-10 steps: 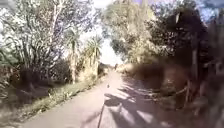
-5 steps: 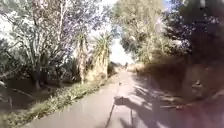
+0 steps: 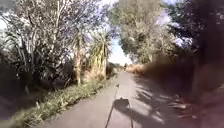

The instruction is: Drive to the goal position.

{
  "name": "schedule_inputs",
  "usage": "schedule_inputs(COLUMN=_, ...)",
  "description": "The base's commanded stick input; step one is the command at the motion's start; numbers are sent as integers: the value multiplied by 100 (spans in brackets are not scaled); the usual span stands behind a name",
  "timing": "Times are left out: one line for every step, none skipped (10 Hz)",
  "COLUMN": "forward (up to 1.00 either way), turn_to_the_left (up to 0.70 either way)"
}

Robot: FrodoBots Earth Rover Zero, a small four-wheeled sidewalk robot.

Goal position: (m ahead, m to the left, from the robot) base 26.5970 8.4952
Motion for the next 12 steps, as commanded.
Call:
schedule_inputs(forward=70, turn_to_the_left=-35)
schedule_inputs(forward=70, turn_to_the_left=-35)
schedule_inputs(forward=70, turn_to_the_left=-35)
schedule_inputs(forward=70, turn_to_the_left=-35)
schedule_inputs(forward=70, turn_to_the_left=-35)
schedule_inputs(forward=70, turn_to_the_left=-35)
schedule_inputs(forward=70, turn_to_the_left=-19)
schedule_inputs(forward=70, turn_to_the_left=0)
schedule_inputs(forward=70, turn_to_the_left=0)
schedule_inputs(forward=70, turn_to_the_left=17)
schedule_inputs(forward=70, turn_to_the_left=35)
schedule_inputs(forward=70, turn_to_the_left=35)
